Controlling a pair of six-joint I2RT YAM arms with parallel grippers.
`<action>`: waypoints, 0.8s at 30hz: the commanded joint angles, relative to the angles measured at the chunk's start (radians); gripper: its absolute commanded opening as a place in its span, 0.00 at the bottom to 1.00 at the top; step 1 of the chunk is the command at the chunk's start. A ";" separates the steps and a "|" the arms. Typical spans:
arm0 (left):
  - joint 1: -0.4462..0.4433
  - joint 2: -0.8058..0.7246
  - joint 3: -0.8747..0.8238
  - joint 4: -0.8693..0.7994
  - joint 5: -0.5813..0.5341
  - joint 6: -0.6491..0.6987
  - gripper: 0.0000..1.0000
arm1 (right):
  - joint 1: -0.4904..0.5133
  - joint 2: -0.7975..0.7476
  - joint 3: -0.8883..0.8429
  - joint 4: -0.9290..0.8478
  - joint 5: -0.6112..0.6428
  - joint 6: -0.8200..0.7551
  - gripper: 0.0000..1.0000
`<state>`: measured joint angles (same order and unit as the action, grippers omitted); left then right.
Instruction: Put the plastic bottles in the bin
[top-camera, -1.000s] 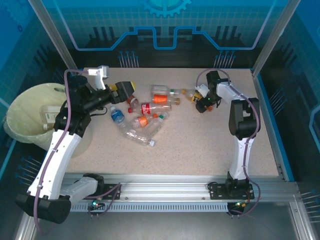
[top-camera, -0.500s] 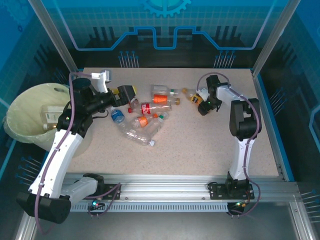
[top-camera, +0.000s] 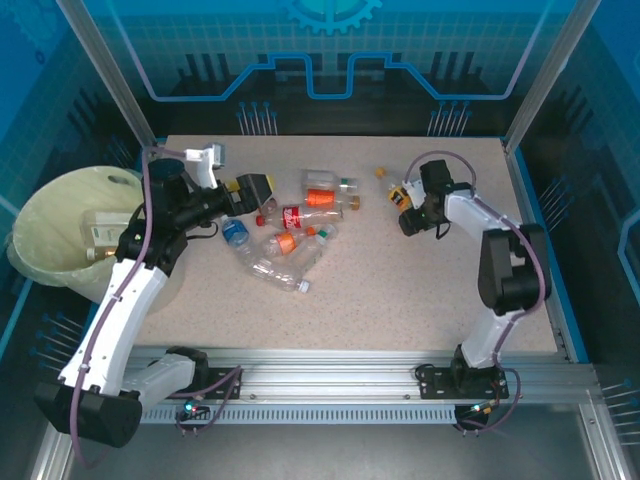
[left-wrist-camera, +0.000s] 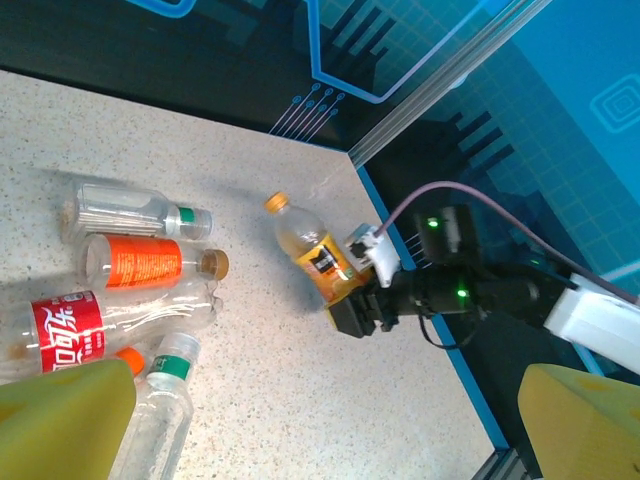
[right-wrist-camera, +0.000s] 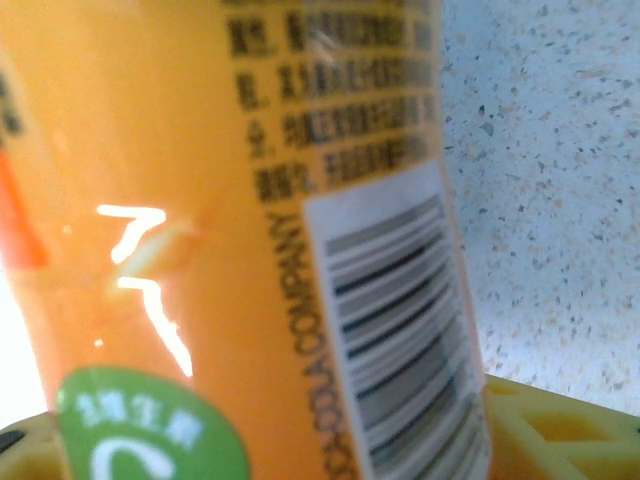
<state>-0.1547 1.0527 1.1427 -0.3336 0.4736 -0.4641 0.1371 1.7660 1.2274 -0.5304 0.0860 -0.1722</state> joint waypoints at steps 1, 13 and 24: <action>-0.010 -0.007 -0.024 0.016 0.049 0.029 0.99 | 0.026 -0.142 -0.091 0.102 -0.095 0.150 0.57; -0.076 0.085 -0.050 0.099 0.096 0.000 0.99 | 0.148 -0.504 -0.420 0.361 -0.374 0.548 0.48; -0.233 0.270 0.010 0.170 0.080 0.005 0.99 | 0.420 -0.606 -0.476 0.512 -0.359 0.763 0.48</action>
<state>-0.3607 1.2961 1.1042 -0.2173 0.5400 -0.4686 0.5209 1.1877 0.7673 -0.1188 -0.2420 0.4915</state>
